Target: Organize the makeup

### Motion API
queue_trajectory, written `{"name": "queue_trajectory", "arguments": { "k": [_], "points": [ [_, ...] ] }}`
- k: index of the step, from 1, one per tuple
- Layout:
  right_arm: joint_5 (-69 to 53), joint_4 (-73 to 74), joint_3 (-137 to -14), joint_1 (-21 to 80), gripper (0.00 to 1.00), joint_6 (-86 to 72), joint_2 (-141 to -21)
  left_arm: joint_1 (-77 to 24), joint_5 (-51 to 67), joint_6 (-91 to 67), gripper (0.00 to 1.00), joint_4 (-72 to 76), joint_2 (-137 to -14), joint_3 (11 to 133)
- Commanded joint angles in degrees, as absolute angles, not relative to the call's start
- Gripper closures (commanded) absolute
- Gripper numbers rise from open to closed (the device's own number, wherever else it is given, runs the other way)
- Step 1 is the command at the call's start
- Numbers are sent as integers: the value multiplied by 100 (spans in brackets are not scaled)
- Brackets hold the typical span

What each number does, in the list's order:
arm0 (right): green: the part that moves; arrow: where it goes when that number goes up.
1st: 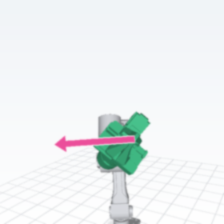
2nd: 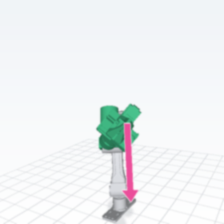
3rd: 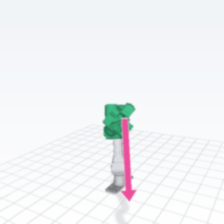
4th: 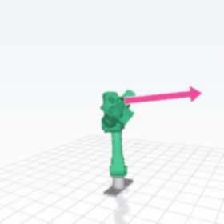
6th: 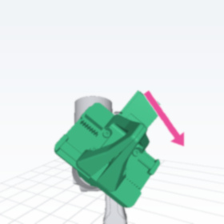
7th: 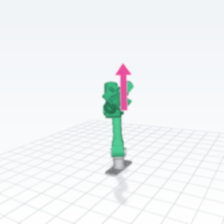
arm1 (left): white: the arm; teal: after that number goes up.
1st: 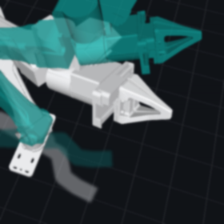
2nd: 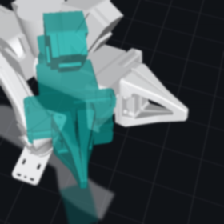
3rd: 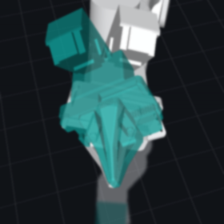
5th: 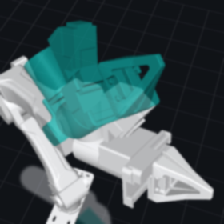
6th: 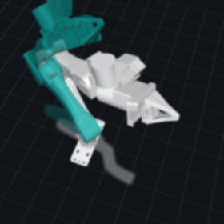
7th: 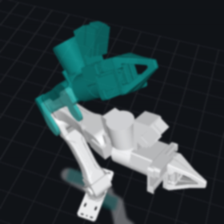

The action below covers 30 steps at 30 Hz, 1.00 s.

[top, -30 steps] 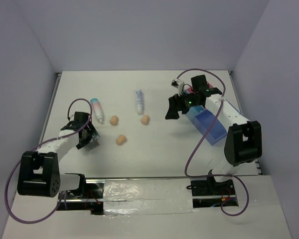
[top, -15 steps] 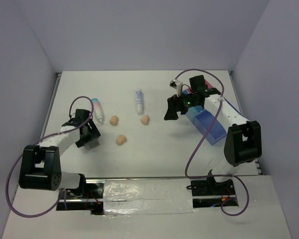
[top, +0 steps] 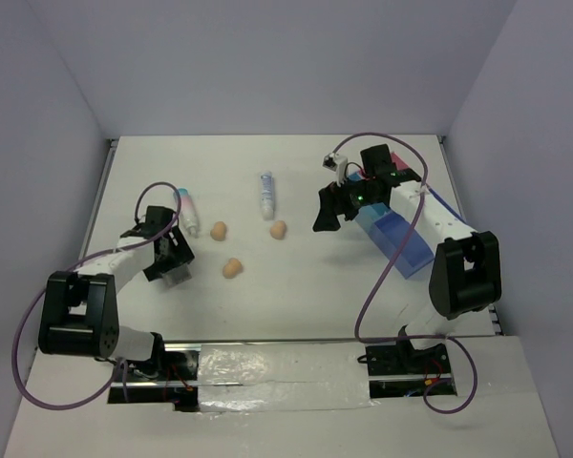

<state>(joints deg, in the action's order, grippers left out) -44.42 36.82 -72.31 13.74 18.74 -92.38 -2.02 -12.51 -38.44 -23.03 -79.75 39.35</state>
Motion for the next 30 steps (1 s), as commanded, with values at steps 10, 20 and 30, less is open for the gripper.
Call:
{"name": "queue_trajectory", "arguments": {
  "k": [10,20,30],
  "points": [
    [-4474,3709,-7242,1494,0,1925,-9018,-193,-782,-3691,18,-2408,-8517,3788],
    [-4333,3911,-7233,1775,0,2083,-9123,-193,-449,-3630,84,-2478,-7920,4016],
    [-4491,3797,-7286,2171,0,1355,-9422,-193,1211,-3594,100,-1513,-6320,3930]
  ]
}}
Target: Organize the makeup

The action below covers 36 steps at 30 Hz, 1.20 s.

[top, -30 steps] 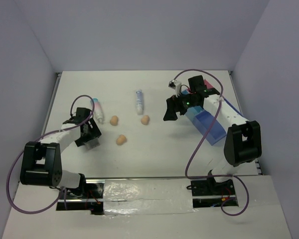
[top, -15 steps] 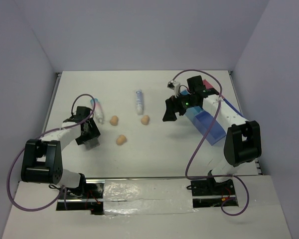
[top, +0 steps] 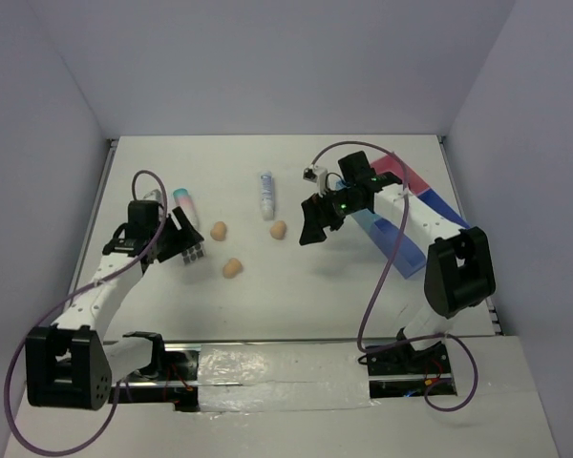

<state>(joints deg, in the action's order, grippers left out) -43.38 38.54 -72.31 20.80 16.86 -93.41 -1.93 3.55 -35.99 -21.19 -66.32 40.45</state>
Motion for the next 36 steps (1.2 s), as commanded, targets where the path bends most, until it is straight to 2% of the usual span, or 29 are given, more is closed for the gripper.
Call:
{"name": "queue_trajectory", "arguments": {
  "k": [1,4,7,10,18,26,31,36],
  "points": [
    [-4483,3779,-7295,2171,1,1258,-9448,-193,1396,-3647,100,-1364,-6258,3877],
    [-4290,3631,-7356,2223,0,741,-9475,-193,1906,-4024,100,-854,-6109,3692],
    [-3161,2999,-7129,2495,1,90,-9098,-193,2162,-4595,100,-354,-6108,3499],
    [-2673,2427,-6795,2803,0,-368,-8623,-228,2197,-5254,100,191,-6108,3296],
    [-2417,1486,-6258,3638,0,-492,-8165,-746,1758,-6565,100,1133,-6205,3146],
    [-2250,1354,-6863,3929,1,-1344,-8682,-1529,1065,-7312,100,1476,-6495,3348],
    [-2162,1380,-7338,3999,9,-1819,-9000,-1854,835,-7742,100,1766,-6732,3384],
    [-2171,1441,-7497,4034,22,-1969,-9272,-1986,774,-8033,100,2100,-6908,3357]
  ]
}}
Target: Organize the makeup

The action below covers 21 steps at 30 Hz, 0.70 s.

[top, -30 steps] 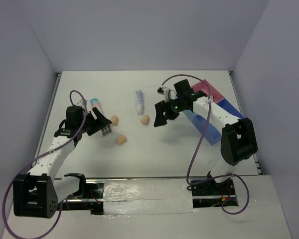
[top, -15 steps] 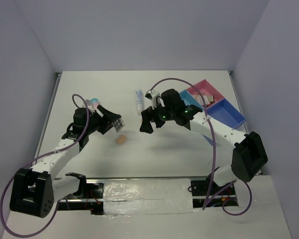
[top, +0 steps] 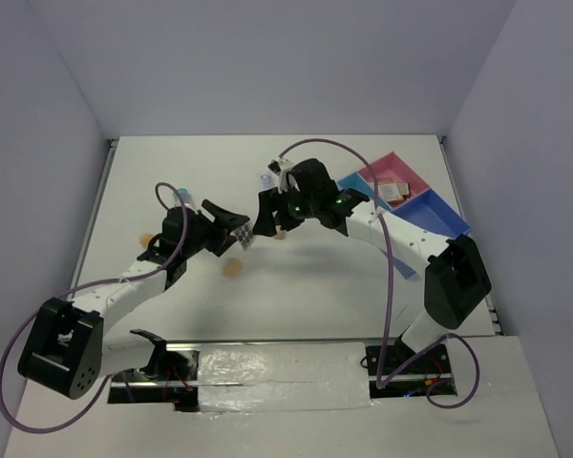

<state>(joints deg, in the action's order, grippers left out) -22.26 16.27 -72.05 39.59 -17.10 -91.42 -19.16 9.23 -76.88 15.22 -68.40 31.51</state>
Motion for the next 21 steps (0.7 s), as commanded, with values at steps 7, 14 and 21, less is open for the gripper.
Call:
{"name": "queue_trajectory", "arguments": {
  "k": [7,14,21],
  "points": [
    [-2215,1433,-7515,4113,31,-2030,-9413,-2179,703,-8165,100,2232,-7127,3410],
    [-2180,1433,-7567,4192,40,-1969,-9597,-2267,870,-8306,100,2496,-7374,3472],
    [-2092,1529,-7699,4201,56,-1890,-9782,-2329,923,-8332,100,2566,-7471,3498]
  ]
}}
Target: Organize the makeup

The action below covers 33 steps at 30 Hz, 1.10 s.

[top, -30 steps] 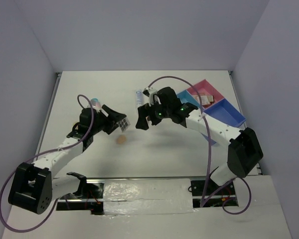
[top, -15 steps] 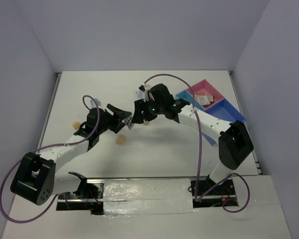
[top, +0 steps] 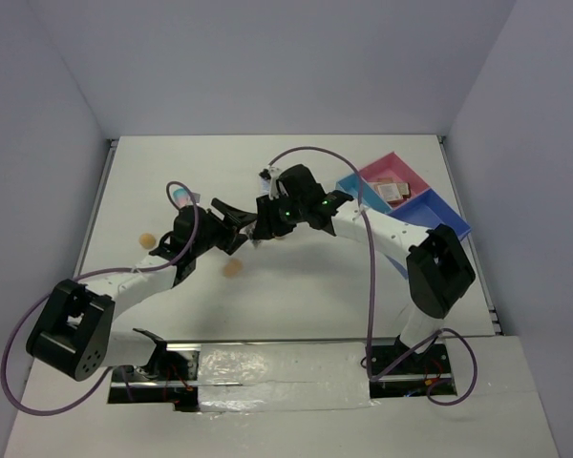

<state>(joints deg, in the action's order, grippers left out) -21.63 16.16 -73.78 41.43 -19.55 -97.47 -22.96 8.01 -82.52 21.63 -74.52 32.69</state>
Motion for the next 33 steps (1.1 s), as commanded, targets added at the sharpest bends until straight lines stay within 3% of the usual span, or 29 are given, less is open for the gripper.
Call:
{"name": "queue_trajectory", "arguments": {
  "k": [1,7,12,15,16,19,21,23,26,33],
  "points": [
    [-2083,1547,-7708,4201,57,-1890,-9808,-2329,923,-8341,100,2584,-7488,3481],
    [-2109,1573,-7769,4201,76,-1872,-9861,-2329,949,-8315,100,2549,-7506,3524],
    [-2109,1670,-7778,4201,85,-1846,-9870,-2329,967,-8218,97,2400,-7523,3568],
    [-2127,1670,-7717,4192,89,-1828,-9818,-2329,1019,-8244,80,2478,-7558,3560],
    [-2127,1670,-7699,4184,90,-1811,-9800,-2329,1054,-8262,64,2513,-7576,3533],
    [-2136,1653,-7629,4131,92,-1767,-9704,-2338,1107,-8288,37,2444,-7585,3542],
    [-2153,1661,-7594,4113,94,-1723,-9633,-2338,1125,-8218,26,2304,-7585,3603],
    [-2145,1696,-7576,4052,95,-1600,-9589,-2329,1151,-8183,23,2259,-7576,3630],
    [-2092,1784,-7550,4008,96,-1346,-9519,-2329,1090,-8112,9,2171,-7541,3682],
    [-1978,1960,-7146,3990,98,-835,-9229,-2171,1116,-7823,7,1873,-7445,3876]
  ]
}}
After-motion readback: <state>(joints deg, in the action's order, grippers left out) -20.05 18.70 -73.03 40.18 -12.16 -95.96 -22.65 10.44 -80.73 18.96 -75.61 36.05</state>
